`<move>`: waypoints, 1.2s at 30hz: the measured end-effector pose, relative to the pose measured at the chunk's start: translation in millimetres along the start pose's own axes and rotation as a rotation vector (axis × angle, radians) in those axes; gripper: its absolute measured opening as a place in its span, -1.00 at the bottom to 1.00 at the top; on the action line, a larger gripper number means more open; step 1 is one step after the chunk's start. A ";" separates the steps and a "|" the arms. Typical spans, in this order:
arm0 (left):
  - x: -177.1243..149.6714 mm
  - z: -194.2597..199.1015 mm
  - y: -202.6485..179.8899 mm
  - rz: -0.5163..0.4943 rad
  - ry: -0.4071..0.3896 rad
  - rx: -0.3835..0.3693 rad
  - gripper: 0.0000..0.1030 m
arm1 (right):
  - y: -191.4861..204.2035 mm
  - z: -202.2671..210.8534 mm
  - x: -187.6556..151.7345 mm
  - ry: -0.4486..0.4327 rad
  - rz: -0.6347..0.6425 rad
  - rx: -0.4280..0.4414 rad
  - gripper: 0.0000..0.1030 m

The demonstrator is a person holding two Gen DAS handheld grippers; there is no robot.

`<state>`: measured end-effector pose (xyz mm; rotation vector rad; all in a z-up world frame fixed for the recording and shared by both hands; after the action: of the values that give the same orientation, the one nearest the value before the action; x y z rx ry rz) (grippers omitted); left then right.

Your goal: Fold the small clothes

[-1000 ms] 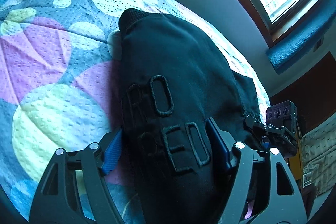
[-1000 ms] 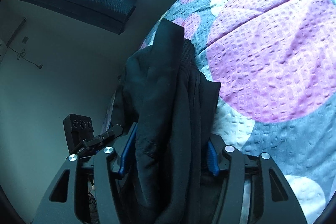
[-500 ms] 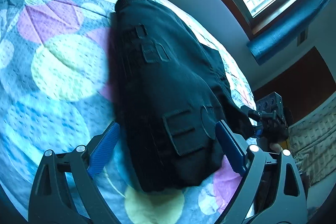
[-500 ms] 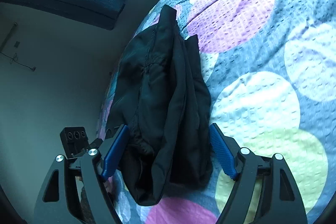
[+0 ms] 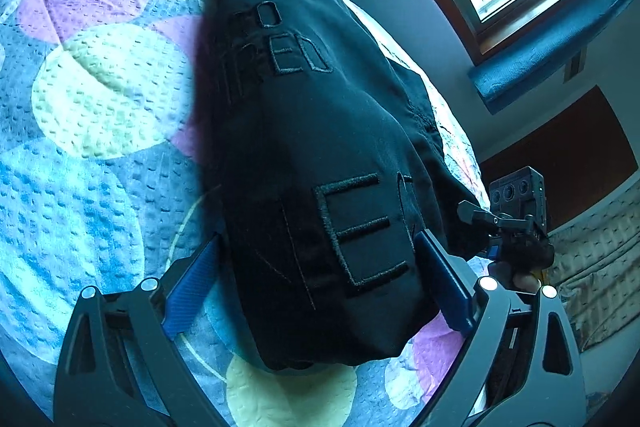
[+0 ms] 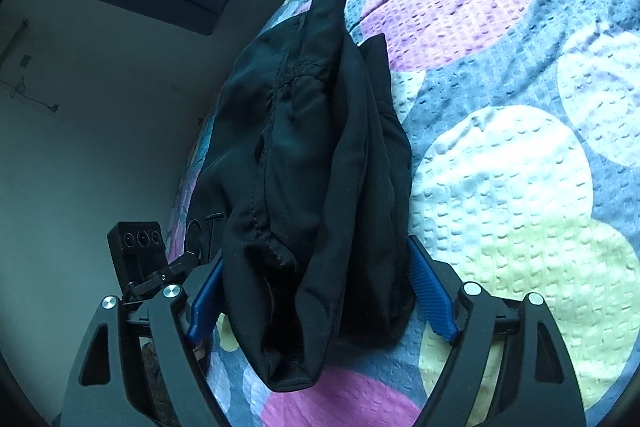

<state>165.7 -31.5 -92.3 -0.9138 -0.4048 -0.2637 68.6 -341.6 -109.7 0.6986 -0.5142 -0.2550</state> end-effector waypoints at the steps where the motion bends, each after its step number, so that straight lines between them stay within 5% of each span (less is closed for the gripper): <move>1: 0.5 -0.7 -0.4 0.002 -0.002 0.000 0.80 | 1.1 -1.4 -0.8 -0.002 0.006 0.004 0.57; 4: 1.9 -3.3 -4.6 0.006 -0.004 0.011 0.63 | 3.4 -8.8 -1.8 0.002 0.015 0.008 0.05; 9: -1.3 -1.5 -7.7 -0.005 -0.013 0.043 0.48 | -4.7 -10.2 -6.5 -0.017 -0.026 0.055 -0.20; 16: -1.7 6.6 -10.8 0.001 -0.030 0.049 0.41 | -9.1 -0.5 -13.2 -0.024 -0.065 0.140 -0.27; 36: -10.0 16.2 -11.0 -0.002 -0.029 0.061 0.41 | -10.3 1.2 -25.9 -0.011 -0.074 0.161 -0.28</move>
<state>148.8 -24.3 -80.2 -0.8588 -0.4386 -0.2388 45.5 -339.8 -125.2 0.8746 -0.5238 -0.2891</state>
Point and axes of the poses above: each gripper's, at about its wrist camera, not at the fingertips, and z roughly against the way its jaws point, y to its left, x to its top, the point moved 2 cm from there along -z, roughly the way its jaws point, and after that the axes turned 7 degrees about -x, right-handed, at the moved point
